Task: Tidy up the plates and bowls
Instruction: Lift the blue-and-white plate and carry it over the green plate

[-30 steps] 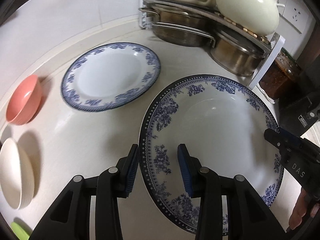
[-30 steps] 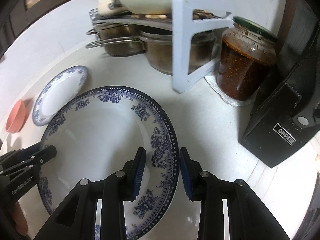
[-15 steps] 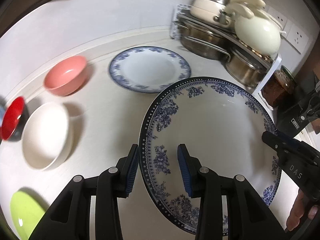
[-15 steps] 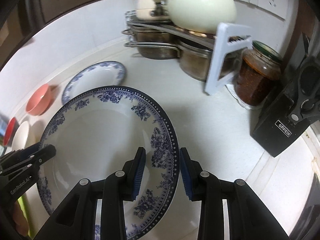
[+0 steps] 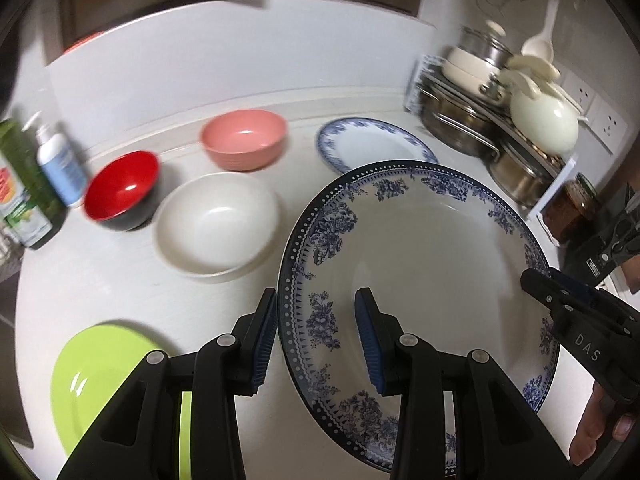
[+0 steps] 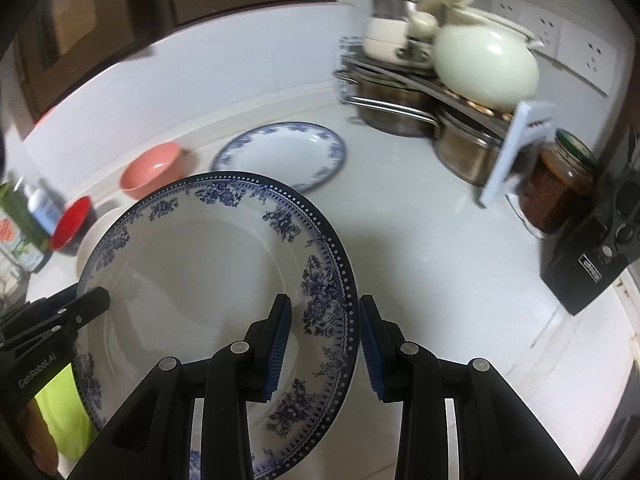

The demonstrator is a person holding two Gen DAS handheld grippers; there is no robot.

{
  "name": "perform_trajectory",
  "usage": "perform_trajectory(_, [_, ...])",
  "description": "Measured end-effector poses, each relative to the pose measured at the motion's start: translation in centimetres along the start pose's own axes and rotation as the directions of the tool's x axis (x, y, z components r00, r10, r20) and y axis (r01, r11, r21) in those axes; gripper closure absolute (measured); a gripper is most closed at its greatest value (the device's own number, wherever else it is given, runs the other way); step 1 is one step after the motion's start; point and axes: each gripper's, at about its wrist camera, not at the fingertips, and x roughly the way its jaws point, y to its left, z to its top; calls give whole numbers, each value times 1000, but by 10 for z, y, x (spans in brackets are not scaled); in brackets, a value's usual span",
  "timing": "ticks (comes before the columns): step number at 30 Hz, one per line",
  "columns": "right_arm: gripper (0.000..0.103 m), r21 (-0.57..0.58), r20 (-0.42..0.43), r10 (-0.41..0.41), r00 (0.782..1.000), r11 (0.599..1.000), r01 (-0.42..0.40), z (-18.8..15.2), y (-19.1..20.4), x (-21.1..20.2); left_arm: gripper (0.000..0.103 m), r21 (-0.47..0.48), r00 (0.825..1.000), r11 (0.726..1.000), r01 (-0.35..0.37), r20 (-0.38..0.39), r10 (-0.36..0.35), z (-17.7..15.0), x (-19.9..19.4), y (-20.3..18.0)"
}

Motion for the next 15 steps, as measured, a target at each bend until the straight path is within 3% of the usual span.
perform_trajectory(15, [67, -123, 21, 111, 994, 987, -107, -14, 86, -24, 64, -120, 994, 988, -93, 46, 100, -35, -56, 83])
